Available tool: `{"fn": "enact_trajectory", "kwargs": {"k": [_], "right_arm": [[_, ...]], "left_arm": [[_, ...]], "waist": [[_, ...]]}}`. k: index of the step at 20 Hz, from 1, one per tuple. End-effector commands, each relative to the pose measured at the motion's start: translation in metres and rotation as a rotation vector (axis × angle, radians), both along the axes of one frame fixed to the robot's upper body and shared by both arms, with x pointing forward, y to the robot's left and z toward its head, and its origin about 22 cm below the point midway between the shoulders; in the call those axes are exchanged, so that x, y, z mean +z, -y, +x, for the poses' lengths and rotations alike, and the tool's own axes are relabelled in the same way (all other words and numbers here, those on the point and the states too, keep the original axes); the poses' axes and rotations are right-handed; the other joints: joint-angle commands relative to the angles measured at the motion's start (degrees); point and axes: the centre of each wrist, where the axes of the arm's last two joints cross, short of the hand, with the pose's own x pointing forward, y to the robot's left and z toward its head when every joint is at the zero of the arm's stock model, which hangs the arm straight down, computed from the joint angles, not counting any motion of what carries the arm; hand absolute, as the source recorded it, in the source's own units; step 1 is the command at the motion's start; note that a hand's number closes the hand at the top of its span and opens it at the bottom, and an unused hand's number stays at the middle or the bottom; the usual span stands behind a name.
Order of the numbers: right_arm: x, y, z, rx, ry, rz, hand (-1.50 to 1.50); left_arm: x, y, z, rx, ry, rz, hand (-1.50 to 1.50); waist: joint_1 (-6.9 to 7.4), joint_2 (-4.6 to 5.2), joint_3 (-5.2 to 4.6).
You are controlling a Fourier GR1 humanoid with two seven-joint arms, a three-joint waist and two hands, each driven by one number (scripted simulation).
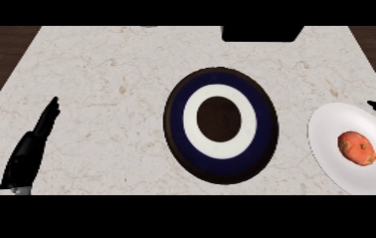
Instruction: Pick the squash from the plate and place it in the plate
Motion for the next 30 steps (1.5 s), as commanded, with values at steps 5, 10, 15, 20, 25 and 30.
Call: {"fn": "enact_trajectory", "kwargs": {"k": [5, 10, 15, 20, 25, 30], "right_arm": [[-0.033, -0.021, 0.01, 0.141, -0.097, 0.068, -1.5], [-0.046, -0.014, 0.006, 0.126, -0.115, 0.035, -1.5], [-0.047, -0.007, 0.012, 0.114, -0.094, 0.067, -1.5], [-0.062, -0.023, 0.017, 0.165, -0.114, 0.05, -1.5], [-0.064, -0.022, 0.015, 0.152, -0.053, 0.135, 1.5], [-0.092, -0.019, -0.011, 0.037, -0.007, 0.031, 1.5]], "left_arm": [[0.003, 0.006, 0.006, 0.008, -0.002, 0.004, 0.0], [0.001, -0.006, 0.002, 0.009, 0.02, -0.006, 0.0], [0.008, -0.002, -0.002, 0.009, -0.003, 0.003, 0.0], [-0.004, 0.008, -0.001, 0.008, -0.005, -0.006, 0.0], [-0.014, 0.001, -0.01, 0.01, -0.001, 0.01, 0.0], [0.001, -0.008, -0.016, 0.016, -0.005, 0.022, 0.0]], "waist": [[-0.3, -0.07, -0.03], [-0.25, -0.05, -0.03], [0.26, 0.05, 0.03], [-0.21, -0.03, -0.02], [-0.46, -0.12, -0.06], [-0.6, -0.23, -0.05]]}}
